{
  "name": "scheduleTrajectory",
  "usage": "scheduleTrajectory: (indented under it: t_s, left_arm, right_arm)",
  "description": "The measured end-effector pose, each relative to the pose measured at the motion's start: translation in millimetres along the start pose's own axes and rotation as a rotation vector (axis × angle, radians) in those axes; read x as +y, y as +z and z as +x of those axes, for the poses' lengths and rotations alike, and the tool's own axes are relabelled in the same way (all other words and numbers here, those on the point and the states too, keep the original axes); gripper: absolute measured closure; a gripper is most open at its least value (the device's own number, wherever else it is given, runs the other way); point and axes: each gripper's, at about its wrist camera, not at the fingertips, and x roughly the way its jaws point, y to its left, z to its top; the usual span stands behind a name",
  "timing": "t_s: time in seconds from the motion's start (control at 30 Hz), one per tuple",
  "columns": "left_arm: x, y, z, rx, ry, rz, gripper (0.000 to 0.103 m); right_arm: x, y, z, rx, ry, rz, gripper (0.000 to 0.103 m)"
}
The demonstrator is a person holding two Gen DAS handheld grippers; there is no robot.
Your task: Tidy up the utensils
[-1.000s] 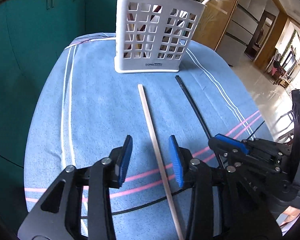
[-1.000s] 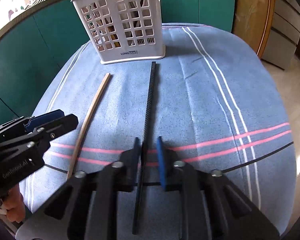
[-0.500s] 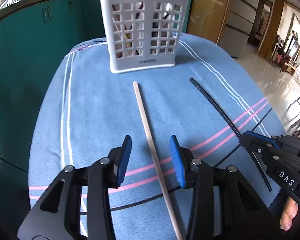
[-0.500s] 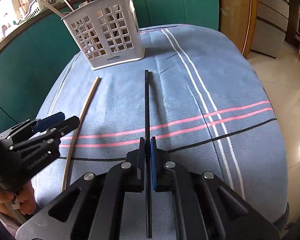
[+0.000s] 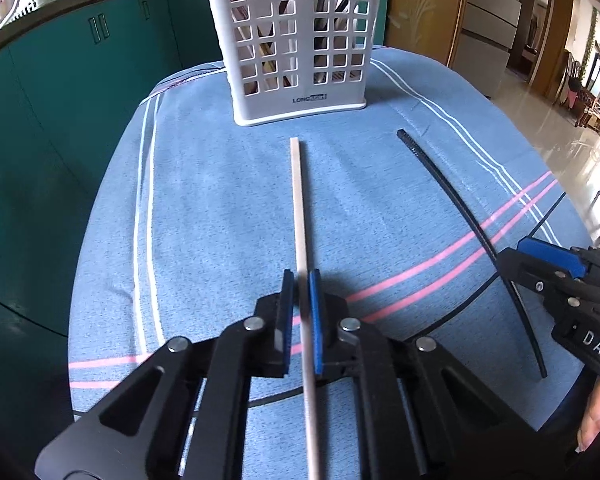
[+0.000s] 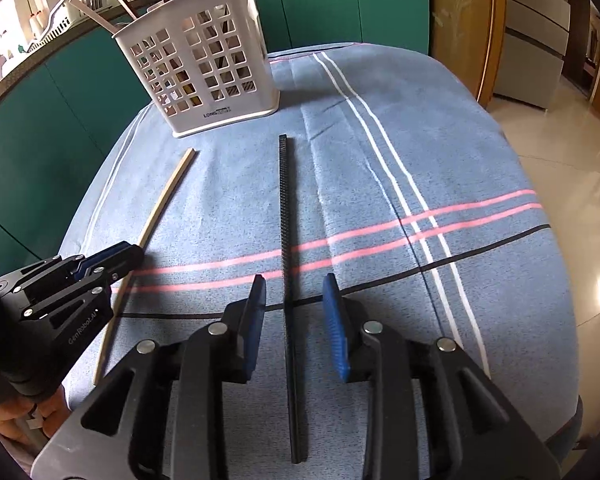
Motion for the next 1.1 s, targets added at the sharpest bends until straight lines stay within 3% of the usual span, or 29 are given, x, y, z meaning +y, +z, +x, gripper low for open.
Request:
scheduleTrajectory:
  t_s: [0.17,0.27,0.57,1.1]
  left_arm:
    - [0.1,-4.3,-2.9,-0.004,0.025,0.014,0.097]
    - [2.3,-6.7,-4.6,-0.003,0.027,0.015,0.097]
    - [3.2,-15.3,-13.7,0.027,0.030,0.023,0.097]
    - [-18.1,-32.5,-34.1,0.051,-0.040,0.091,0.097]
  right_arm:
    - [4.5,-1.9,6.6,0.016,-0.004,-0.019,0.076]
    - [9.4,-3.7,8.2,0.019,-0.004,-0.037,0.096]
    - [18.9,-11.2,5.0,0.031,0.010,-0.081,0.097]
    - [22.2,-23.7,-3.8,0.053,0.029,-0.099,0.096]
